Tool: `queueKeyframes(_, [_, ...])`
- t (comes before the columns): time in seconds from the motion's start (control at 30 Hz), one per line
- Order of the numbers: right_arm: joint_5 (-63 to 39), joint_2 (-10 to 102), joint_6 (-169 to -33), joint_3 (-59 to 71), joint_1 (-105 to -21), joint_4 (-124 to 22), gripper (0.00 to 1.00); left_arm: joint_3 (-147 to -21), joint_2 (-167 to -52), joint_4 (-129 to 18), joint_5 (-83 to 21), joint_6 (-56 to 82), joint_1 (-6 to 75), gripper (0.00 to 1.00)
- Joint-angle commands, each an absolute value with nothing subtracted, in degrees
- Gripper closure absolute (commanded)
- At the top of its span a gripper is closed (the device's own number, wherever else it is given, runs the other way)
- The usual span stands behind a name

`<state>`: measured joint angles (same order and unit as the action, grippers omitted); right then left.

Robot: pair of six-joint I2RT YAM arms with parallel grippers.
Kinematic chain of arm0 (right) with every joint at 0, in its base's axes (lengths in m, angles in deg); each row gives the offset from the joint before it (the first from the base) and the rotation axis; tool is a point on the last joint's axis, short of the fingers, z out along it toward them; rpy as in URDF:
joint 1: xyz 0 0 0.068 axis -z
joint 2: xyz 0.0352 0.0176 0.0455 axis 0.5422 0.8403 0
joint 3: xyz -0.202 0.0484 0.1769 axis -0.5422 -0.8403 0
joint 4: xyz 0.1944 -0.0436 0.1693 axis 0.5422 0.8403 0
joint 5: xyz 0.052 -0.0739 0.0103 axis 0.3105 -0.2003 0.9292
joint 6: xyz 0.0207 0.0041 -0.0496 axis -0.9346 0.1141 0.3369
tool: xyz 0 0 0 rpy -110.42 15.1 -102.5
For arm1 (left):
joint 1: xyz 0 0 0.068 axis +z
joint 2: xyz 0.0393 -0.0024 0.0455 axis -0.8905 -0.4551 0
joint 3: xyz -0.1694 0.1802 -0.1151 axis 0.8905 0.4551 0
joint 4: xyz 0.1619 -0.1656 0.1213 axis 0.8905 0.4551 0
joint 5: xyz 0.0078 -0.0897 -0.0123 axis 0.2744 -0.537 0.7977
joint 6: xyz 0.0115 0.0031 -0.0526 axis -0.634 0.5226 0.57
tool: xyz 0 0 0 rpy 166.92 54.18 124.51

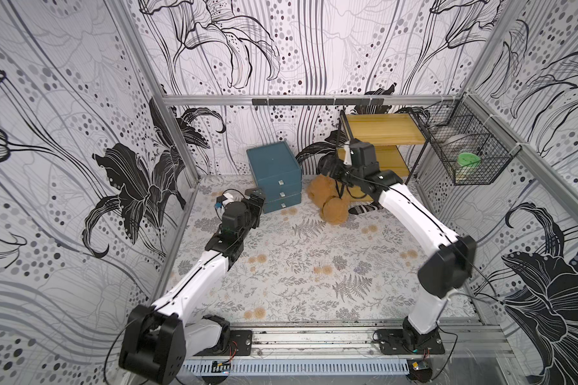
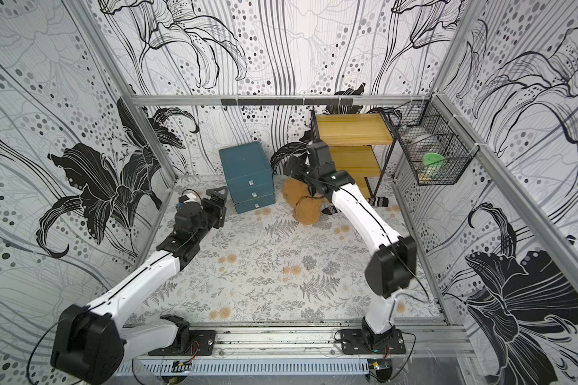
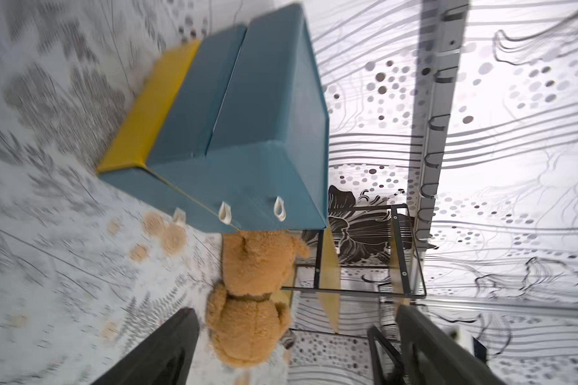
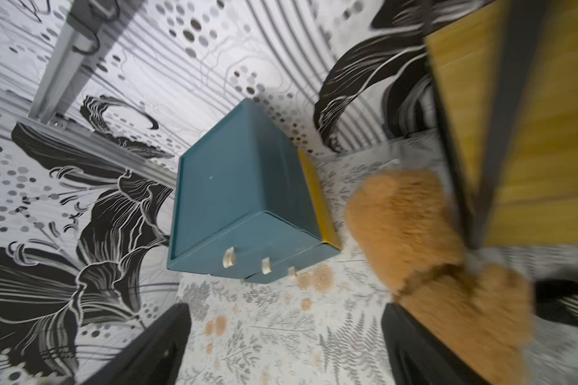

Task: Place the brooch boxes into the drawer by color
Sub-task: Close the drawer in the storage box, then reset both arms

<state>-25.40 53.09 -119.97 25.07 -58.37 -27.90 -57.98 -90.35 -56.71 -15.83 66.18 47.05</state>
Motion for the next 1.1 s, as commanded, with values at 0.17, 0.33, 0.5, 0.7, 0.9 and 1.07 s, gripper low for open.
queueKeyframes(0.17, [-59.15, 26.43, -114.43, -7.19, -55.62, -29.94, 0.04, -60.73, -77.72, -30.74, 7.57, 36.15, 47.16, 0.03])
queueKeyframes(0.33, [-57.37, 16.07, -106.57, -28.08, -48.31, -45.78, 0.04, -45.27, -72.89, -47.73, 15.85, 14.46, 47.25, 0.03])
queueKeyframes(0.5, [-59.79, 15.72, -96.33, -40.25, -45.44, -59.99, 0.04, -26.75, -70.35, -75.38, 13.61, -0.61, 47.87, 0.03])
queueKeyframes(0.7, [-55.4, 21.99, -88.66, -44.01, -44.17, -65.63, 0.04, -22.49, -79.44, -85.77, 8.22, -0.79, 51.68, 0.03])
queueKeyframes(0.9, [-54.36, 21.37, -87.35, -50.15, -43.73, -75.07, 0.04, -20.27, -84.01, -94.37, 6.22, 2.34, 55.65, 0.03])
queueKeyframes(1.07, [-51.66, 21.54, -87.52, -55.47, -43.18, -85.14, 0.04, -19.52, -89.74, -103.82, 0.39, 3.74, 56.17, 0.03])
